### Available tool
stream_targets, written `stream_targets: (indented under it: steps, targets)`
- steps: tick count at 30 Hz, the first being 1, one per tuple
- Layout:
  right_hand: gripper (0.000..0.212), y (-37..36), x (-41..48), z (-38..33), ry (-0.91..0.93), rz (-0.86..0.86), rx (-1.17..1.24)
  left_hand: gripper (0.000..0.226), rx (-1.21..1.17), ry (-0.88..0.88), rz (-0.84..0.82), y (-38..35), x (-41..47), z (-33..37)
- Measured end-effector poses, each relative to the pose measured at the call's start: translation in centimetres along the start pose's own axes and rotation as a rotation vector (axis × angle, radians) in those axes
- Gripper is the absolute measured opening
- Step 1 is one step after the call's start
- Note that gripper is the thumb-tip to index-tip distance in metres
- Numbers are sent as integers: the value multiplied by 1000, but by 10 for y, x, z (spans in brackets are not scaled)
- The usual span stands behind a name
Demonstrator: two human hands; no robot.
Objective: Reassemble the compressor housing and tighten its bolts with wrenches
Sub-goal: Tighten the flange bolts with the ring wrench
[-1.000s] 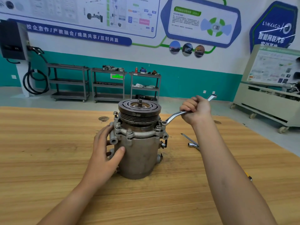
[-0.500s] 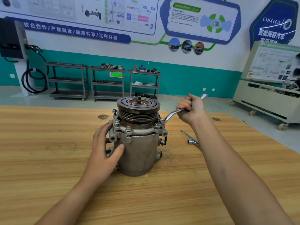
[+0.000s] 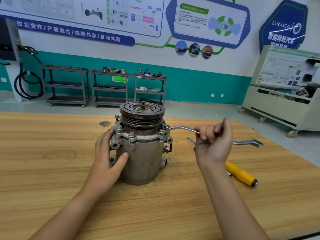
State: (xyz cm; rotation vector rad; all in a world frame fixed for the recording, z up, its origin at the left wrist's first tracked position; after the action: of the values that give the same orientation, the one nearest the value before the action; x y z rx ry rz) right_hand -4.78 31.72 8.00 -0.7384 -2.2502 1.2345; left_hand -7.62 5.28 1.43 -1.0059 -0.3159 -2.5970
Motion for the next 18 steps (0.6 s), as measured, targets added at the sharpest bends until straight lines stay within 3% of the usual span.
stream_targets:
  steps: [2, 6, 12, 15, 18]
  targets:
    - [54, -5, -26, -8, 180, -108, -113, 71, 26, -6, -15, -2, -1, 0]
    - [38, -26, -80, -4, 567, -298, -388, 73, 47, 5, -21, -3, 0, 2]
    - [40, -69, -132, 21, 1154, -444, -584, 82, 22, -7, -30, -1, -2, 6]
    - [42, -88, -139, 48, 1316, -449, -837, 77, -13, -2, -51, -3, 2, 9]
    - [42, -92, -135, 56, 1347, -431, -868, 78, -12, -26, -37, -1, 1, 13]
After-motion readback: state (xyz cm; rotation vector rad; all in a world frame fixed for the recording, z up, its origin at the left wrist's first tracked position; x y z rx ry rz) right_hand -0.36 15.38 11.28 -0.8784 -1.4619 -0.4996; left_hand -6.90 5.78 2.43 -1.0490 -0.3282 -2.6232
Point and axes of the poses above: each hand's wrist, its own x-axis towards the middle knuckle, its own y-axis out of the back of the hand, z = x × y, the point moved 8 cm from there along x, towards the middle knuckle, and after that the axes turned 14 degrees about z, right-handed, at the moved point
